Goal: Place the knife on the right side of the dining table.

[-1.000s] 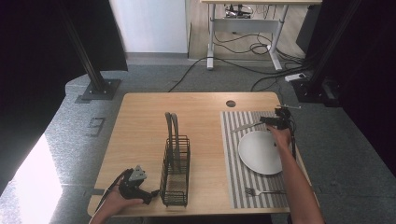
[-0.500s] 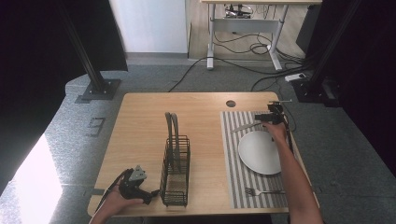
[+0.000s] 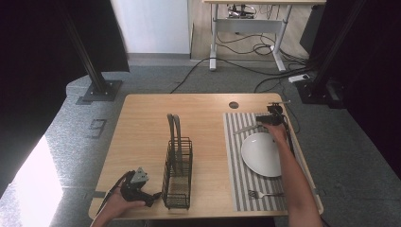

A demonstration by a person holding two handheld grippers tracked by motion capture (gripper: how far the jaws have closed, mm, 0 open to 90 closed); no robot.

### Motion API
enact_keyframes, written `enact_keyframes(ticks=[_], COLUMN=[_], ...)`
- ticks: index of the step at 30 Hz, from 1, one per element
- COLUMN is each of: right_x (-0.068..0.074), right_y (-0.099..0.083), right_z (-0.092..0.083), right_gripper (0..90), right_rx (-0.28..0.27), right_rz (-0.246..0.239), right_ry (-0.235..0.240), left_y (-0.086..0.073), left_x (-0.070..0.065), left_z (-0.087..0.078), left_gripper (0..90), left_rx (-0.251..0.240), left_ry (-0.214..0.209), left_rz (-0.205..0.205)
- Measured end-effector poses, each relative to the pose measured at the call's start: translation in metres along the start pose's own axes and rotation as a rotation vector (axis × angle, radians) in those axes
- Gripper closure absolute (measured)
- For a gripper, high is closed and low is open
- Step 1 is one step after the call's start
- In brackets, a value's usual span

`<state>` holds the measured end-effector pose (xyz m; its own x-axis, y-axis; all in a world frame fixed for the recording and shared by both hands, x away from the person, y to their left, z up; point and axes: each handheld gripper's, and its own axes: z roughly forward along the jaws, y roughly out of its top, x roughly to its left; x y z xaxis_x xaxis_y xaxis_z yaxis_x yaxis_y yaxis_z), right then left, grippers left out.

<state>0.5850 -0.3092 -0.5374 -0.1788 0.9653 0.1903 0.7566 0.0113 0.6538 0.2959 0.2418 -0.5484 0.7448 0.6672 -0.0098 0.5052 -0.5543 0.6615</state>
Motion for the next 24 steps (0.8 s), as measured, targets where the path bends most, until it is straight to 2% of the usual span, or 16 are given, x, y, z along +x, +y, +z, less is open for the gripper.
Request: enact_keyframes(ticks=[1,2,4,24], right_x=[0.0029,0.0048,0.0048,0.0028], right_y=[0.0028,0.0036,0.0033,-0.0025], right_z=[-0.0004,-0.0011,-0.0009,-0.0061], right_gripper=[40.4,40.6,40.5,40.5], right_rx=[0.018,0.005,0.009,0.032], right_rz=[-0.022,-0.041,-0.021,0.040], right_ry=[-0.023,-0.042,-0.032,-0.055], left_y=[0.0000,0.0000,0.0000,-0.0001], left_x=[0.0000,0.0000,0.0000,-0.0003], left_z=[0.0000,0.0000,0.0000,0.0000], left_gripper=[0.0,0.0,0.0,0.0], left_rx=[0.000,0.000,0.000,0.000], left_ry=[0.000,0.000,0.000,0.002], left_rz=[0.000,0.000,0.000,-0.001])
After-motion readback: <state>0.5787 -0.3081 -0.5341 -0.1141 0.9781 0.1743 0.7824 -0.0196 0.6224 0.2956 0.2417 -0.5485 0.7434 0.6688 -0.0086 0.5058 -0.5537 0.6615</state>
